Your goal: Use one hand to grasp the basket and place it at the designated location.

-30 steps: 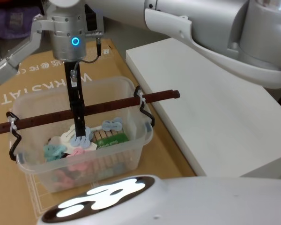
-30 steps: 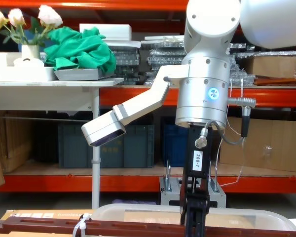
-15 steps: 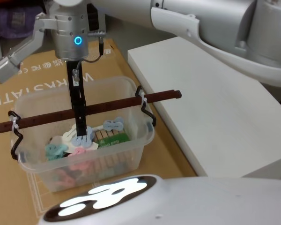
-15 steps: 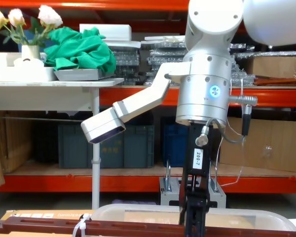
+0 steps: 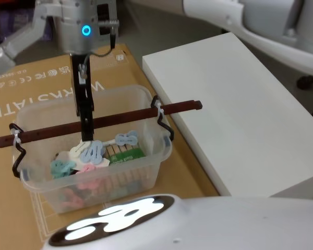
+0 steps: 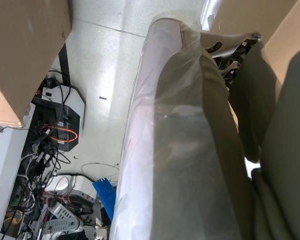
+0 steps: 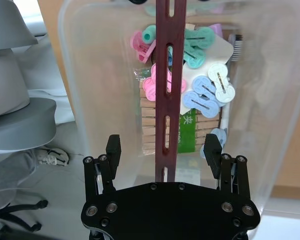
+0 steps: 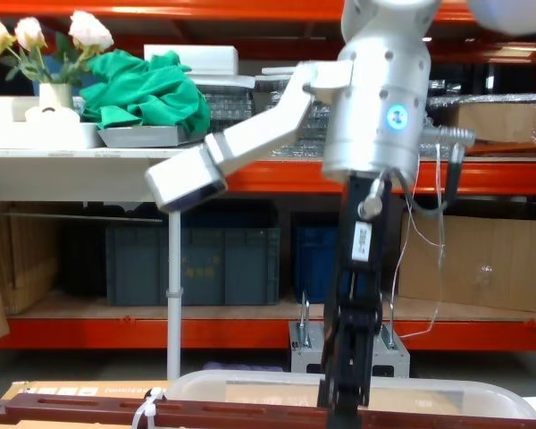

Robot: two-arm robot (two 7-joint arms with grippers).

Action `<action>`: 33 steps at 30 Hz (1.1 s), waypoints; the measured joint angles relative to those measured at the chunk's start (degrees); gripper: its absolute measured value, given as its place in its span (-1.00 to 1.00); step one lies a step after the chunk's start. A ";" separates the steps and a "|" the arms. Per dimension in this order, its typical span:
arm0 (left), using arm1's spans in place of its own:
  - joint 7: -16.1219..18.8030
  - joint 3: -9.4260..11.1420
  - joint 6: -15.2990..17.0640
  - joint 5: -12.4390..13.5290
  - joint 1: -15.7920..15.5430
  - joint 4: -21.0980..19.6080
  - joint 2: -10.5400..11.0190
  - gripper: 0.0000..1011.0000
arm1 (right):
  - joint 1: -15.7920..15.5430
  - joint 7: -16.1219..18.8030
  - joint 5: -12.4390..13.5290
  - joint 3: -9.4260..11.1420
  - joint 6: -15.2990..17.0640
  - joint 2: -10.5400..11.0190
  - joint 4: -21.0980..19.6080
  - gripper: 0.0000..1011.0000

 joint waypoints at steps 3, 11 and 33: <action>0.00 0.00 0.00 0.01 0.00 0.02 0.00 -1.00 | 0.95 -0.46 -0.03 0.33 0.76 1.33 -2.38 0.98; 0.00 0.00 0.00 0.00 0.00 0.01 0.00 -1.00 | 3.38 -2.02 -0.46 0.70 2.91 4.16 -7.67 0.98; 0.00 0.00 0.00 0.00 0.00 0.01 0.00 -1.00 | 6.77 -4.85 -2.64 0.92 5.92 8.41 -14.57 0.98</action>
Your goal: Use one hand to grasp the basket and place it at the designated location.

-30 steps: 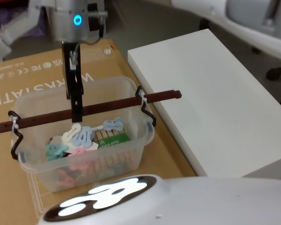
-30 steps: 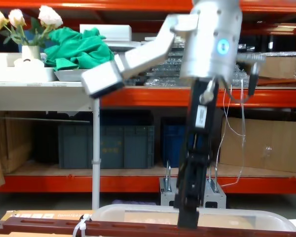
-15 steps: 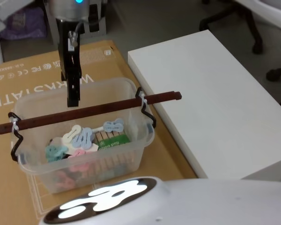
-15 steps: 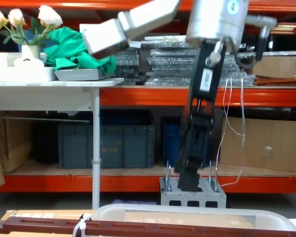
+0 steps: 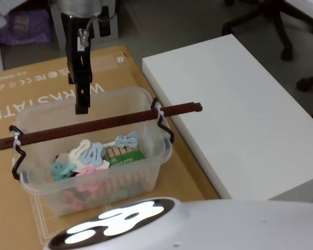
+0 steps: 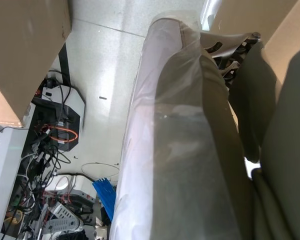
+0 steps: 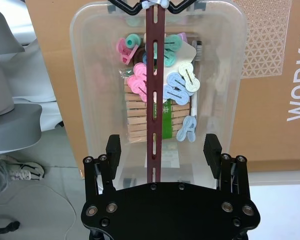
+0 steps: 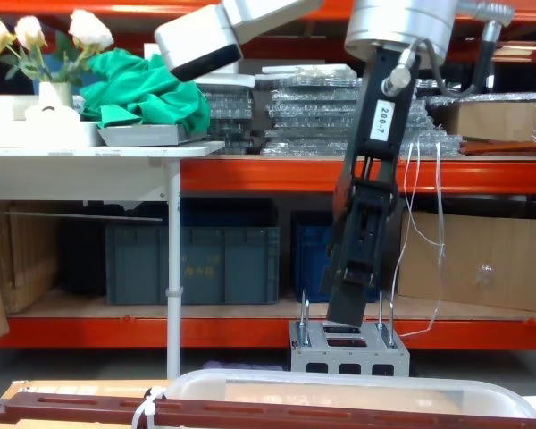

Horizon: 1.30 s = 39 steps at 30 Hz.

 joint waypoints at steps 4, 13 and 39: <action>0.00 0.00 0.00 0.00 0.00 0.00 0.00 -1.00 | 0.00 0.00 0.00 0.00 0.00 0.00 0.04 0.98; 0.00 0.00 0.00 0.00 0.00 0.00 0.00 -1.00 | -0.01 -0.01 0.00 0.00 0.01 -0.03 0.10 0.98; 0.00 0.00 0.00 0.00 0.00 0.00 0.00 -1.00 | -1.44 -0.74 0.35 -0.87 -1.51 -0.30 1.78 0.98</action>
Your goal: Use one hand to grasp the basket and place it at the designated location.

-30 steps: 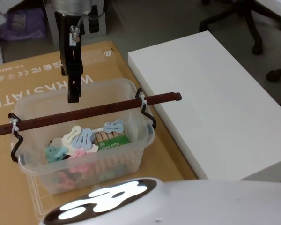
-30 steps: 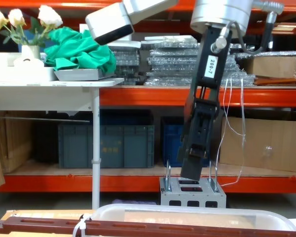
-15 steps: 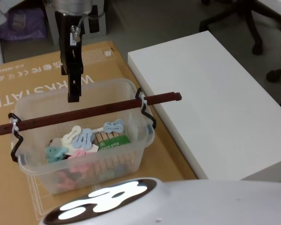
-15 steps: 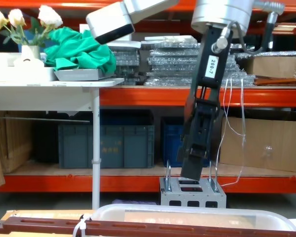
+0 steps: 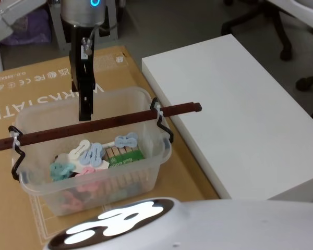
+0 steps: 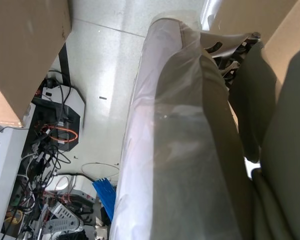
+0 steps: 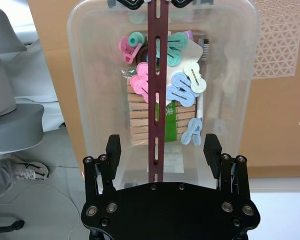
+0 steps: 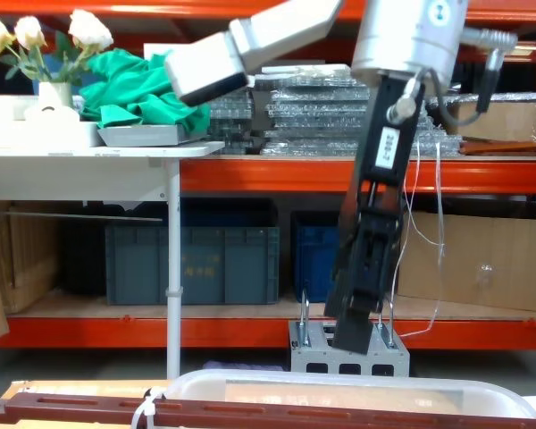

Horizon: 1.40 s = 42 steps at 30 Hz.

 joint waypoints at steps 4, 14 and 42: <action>0.00 0.00 0.00 0.00 0.00 0.01 0.00 -1.00 | -0.47 0.30 0.31 -0.13 -0.27 -0.41 0.51 0.98; 0.00 0.00 0.00 0.00 0.00 0.00 0.00 -1.00 | -1.17 0.92 0.77 -0.38 -0.76 -1.24 1.43 0.98; 0.00 0.00 0.00 0.00 0.00 0.00 0.00 -1.00 | -3.04 2.03 1.61 -1.34 -0.65 -1.33 1.43 0.98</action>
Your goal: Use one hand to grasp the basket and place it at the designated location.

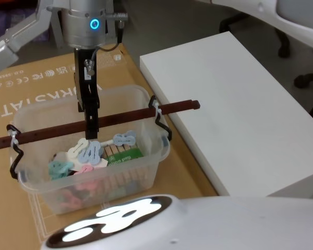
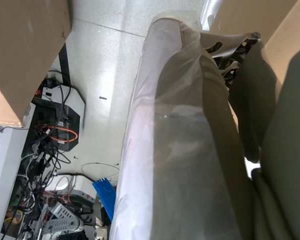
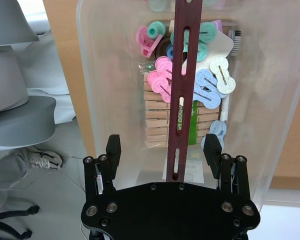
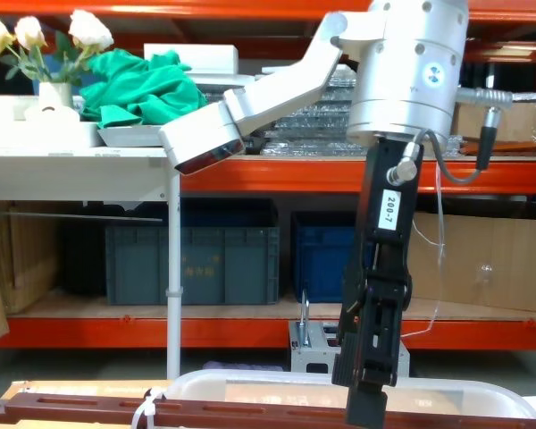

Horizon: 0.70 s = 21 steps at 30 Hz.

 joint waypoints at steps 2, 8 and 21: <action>0.00 0.00 0.00 0.00 0.00 0.00 0.00 -1.00 | -0.02 0.03 0.03 0.01 -0.01 -0.04 0.09 0.98; 0.00 0.00 0.00 0.00 0.00 0.00 0.00 -1.00 | -0.11 0.26 0.17 0.06 -0.18 -0.18 0.46 0.98; 0.00 0.00 0.00 0.00 0.00 0.01 0.00 -1.00 | -0.56 0.87 0.52 -0.19 -1.37 -1.10 2.50 0.98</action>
